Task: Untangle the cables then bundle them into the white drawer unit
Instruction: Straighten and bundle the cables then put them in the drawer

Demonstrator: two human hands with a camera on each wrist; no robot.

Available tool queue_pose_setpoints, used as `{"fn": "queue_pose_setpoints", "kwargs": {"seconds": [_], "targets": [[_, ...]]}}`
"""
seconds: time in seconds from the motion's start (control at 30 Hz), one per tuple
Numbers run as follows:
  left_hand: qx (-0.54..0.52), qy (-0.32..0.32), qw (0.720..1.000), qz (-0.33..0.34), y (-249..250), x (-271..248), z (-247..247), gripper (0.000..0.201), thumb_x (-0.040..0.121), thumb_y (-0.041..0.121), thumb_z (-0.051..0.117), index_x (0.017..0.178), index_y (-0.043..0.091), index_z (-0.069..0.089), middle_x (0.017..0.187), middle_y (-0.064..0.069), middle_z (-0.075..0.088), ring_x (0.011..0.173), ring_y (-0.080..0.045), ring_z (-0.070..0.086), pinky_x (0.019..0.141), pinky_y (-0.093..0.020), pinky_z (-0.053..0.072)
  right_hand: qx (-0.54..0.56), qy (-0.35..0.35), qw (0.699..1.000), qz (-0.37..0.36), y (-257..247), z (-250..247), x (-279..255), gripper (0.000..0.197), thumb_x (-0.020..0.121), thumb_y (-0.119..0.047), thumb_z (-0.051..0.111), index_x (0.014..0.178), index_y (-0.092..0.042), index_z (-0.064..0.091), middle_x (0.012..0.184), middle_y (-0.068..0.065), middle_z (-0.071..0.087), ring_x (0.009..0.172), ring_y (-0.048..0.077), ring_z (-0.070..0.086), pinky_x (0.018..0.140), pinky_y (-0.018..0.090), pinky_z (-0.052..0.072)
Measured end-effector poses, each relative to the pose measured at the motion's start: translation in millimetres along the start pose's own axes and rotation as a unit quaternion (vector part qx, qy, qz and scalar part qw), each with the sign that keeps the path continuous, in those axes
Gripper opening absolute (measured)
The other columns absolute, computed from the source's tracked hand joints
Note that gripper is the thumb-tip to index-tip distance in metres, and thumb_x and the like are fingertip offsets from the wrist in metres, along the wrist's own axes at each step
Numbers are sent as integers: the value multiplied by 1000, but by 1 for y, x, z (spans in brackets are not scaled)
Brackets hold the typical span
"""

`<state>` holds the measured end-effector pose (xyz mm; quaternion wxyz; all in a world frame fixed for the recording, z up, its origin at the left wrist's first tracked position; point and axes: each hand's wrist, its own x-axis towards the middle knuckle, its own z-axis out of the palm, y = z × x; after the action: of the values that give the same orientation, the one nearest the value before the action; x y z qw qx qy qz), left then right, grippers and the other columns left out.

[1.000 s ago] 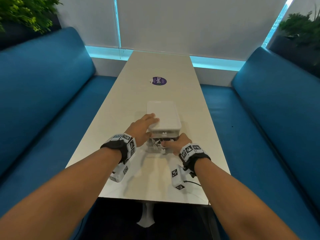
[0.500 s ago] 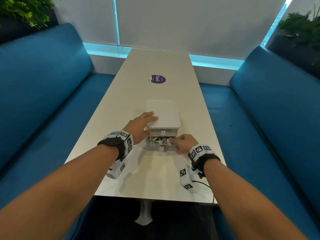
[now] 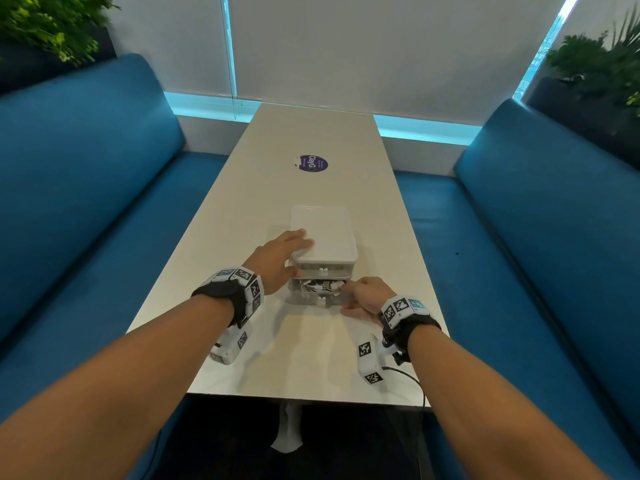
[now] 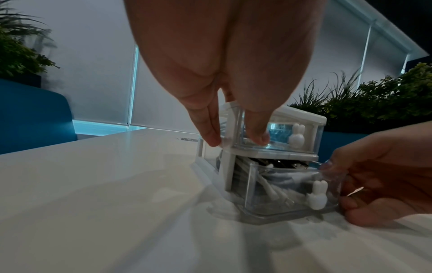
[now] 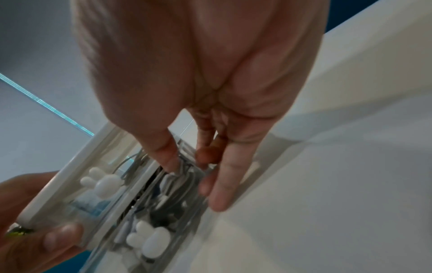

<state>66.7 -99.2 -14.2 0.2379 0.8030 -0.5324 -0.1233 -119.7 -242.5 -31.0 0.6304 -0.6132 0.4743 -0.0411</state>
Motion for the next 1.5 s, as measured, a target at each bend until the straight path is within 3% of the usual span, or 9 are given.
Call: {"fn": "queue_pose_setpoints", "kwargs": {"seconds": [0.23,0.5,0.63,0.83,0.93,1.07,1.2,1.3,1.5], "targets": [[-9,-1,1000,-11,3,-2,0,66,94,9,62,150,35,40,162,16,23,144,-15,34,116,-38,31,-166,71,983,-31,-10,6,3,11,77,-12,68,67,-7,67,58,11,69,51,24,65,56,34,59],[11,-15,1000,-3,6,-1,-5,66,94,9,63,151,34,39,163,14,22,142,-17,36,113,-43,35,-138,20,990,-31,-8,6,1,29,83,-31,71,84,-2,68,60,10,67,52,22,62,62,31,58],[0,-15,1000,-1,7,-1,-2,67,93,8,63,149,35,40,162,16,23,143,-16,36,113,-44,35,-196,64,977,-50,-4,9,2,38,72,-46,77,59,-13,62,47,3,61,44,21,55,53,27,49],[-10,-10,1000,-4,5,-2,1,67,92,8,63,149,36,41,162,17,24,144,-14,34,114,-44,34,-164,90,981,-58,-1,15,8,32,68,-39,80,74,-8,73,58,7,71,50,24,65,60,41,62],[-12,-11,1000,-1,6,-3,-1,66,93,6,62,149,33,42,162,15,24,144,-14,35,114,-41,34,-161,89,981,-58,0,13,10,28,77,-32,75,86,-5,74,62,6,72,48,18,65,55,31,61],[-5,-10,1000,4,7,-2,-1,66,93,6,62,149,33,41,162,15,24,143,-14,35,112,-38,34,-76,32,996,-45,4,8,13,77,66,-40,87,122,-9,43,81,9,72,55,17,62,54,26,53],[-11,-8,1000,-4,5,-1,-2,66,93,7,62,149,35,42,162,17,24,143,-13,35,111,-34,31,-137,-21,986,-96,2,4,11,81,62,-35,91,124,-22,42,100,6,71,82,19,72,68,32,61],[-18,-6,1000,1,1,-2,-3,66,92,7,64,148,36,43,161,18,25,141,-12,37,109,-32,33,-149,-67,980,-111,5,-5,12,84,67,-21,87,136,-16,38,94,14,73,80,24,73,77,40,62],[-28,-6,1000,5,-2,-4,-3,66,91,7,65,147,36,44,160,18,26,140,-12,39,111,-39,39,-322,6,933,-160,15,-10,13,66,74,-47,79,128,-32,43,87,1,73,73,20,71,69,33,57]]}}
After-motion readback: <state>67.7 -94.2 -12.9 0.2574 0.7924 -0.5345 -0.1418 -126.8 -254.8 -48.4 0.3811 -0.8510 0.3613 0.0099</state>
